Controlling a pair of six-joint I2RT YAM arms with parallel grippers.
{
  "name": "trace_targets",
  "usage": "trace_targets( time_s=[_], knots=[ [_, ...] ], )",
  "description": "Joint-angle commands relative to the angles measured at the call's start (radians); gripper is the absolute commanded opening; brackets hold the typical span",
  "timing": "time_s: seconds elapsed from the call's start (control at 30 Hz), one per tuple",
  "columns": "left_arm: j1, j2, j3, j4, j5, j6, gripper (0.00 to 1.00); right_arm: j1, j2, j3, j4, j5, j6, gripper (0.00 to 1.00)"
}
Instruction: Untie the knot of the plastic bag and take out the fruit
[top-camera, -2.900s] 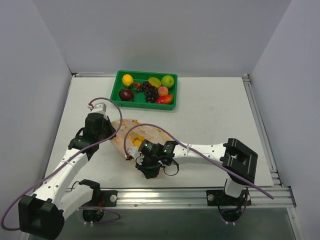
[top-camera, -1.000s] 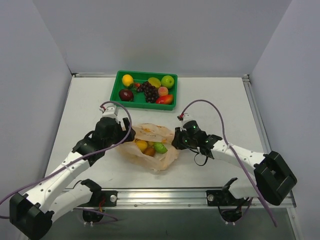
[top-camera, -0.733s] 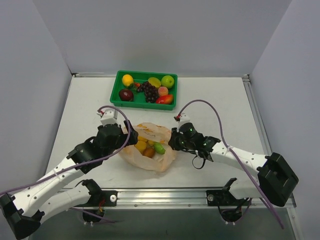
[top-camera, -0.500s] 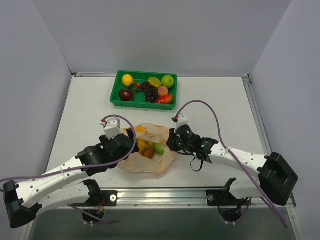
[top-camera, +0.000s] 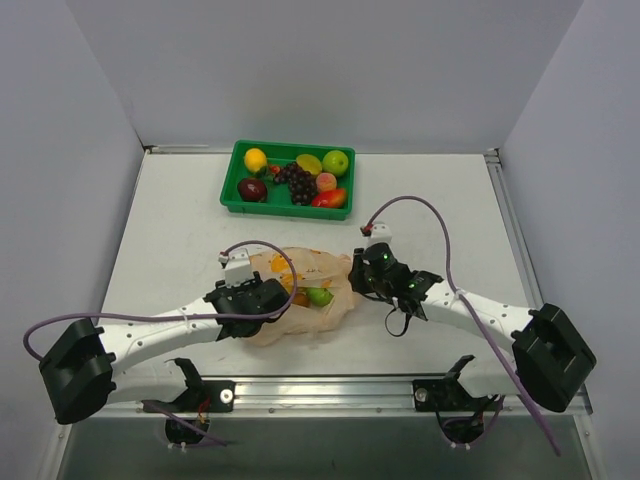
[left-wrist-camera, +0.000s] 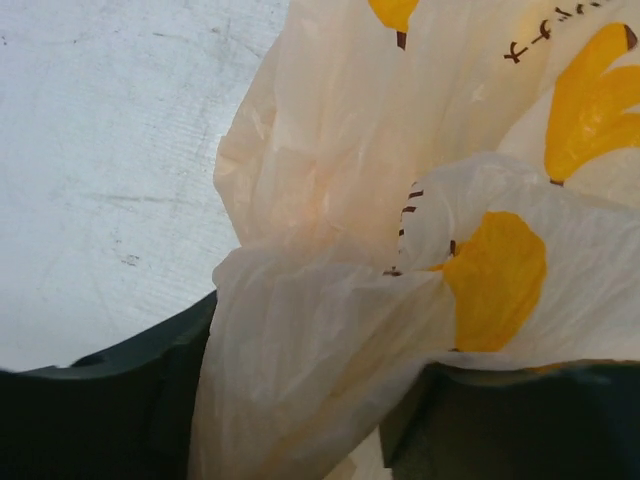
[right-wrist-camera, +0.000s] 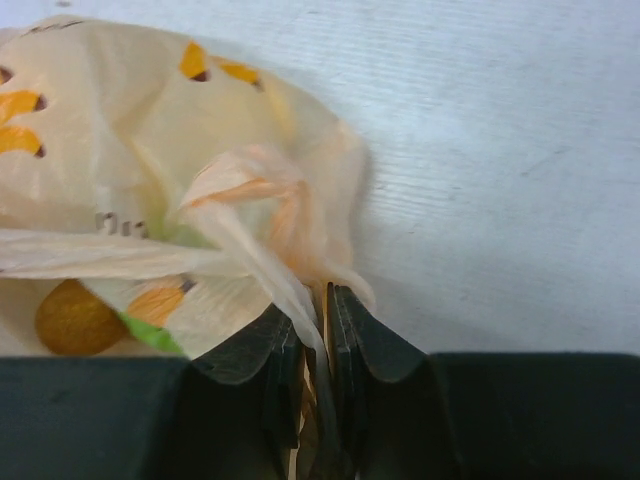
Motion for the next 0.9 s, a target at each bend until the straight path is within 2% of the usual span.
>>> trace_targets(
  time_s=[0.0,0.1,0.23,0.33,0.37,0.4,0.47,0.5,0.6,0.73,0.87],
  knots=[
    [0.071,0.034,0.015,0.060,-0.018,0.071,0.55,-0.090,-0.013,-0.037,0.000,0.026,-0.003,0.16],
    [0.175,0.049,0.035,0.089,0.047,0.241,0.40,-0.165,-0.007,-0.046,0.000,0.012,-0.012,0.15],
    [0.276,0.052,0.111,0.102,0.103,0.508,0.34,-0.242,0.033,-0.011,-0.016,-0.024,-0.023,0.15],
    [0.295,0.060,0.197,0.114,0.189,0.620,0.31,-0.245,0.025,0.040,-0.063,-0.107,-0.082,0.17],
    [0.296,0.066,0.222,0.114,0.205,0.648,0.31,-0.243,0.013,0.052,-0.074,-0.107,-0.083,0.20],
    [0.296,0.083,0.264,0.116,0.231,0.701,0.31,-0.237,-0.002,0.066,-0.098,-0.164,-0.116,0.32],
    [0.301,0.095,0.297,0.117,0.255,0.741,0.31,-0.210,-0.061,0.088,-0.138,-0.181,-0.148,0.46],
    [0.304,0.101,0.306,0.131,0.269,0.781,0.31,-0.194,-0.081,0.095,-0.173,-0.178,-0.182,0.59],
    [0.306,0.111,0.308,0.171,0.321,0.827,0.31,-0.132,-0.160,0.161,-0.313,-0.132,-0.242,0.72],
    [0.309,0.111,0.274,0.200,0.367,0.846,0.31,-0.033,-0.234,0.299,-0.440,-0.066,-0.346,0.74],
    [0.325,0.094,0.266,0.217,0.416,0.852,0.31,0.042,-0.237,0.379,-0.473,-0.049,-0.383,0.74]
  ],
)
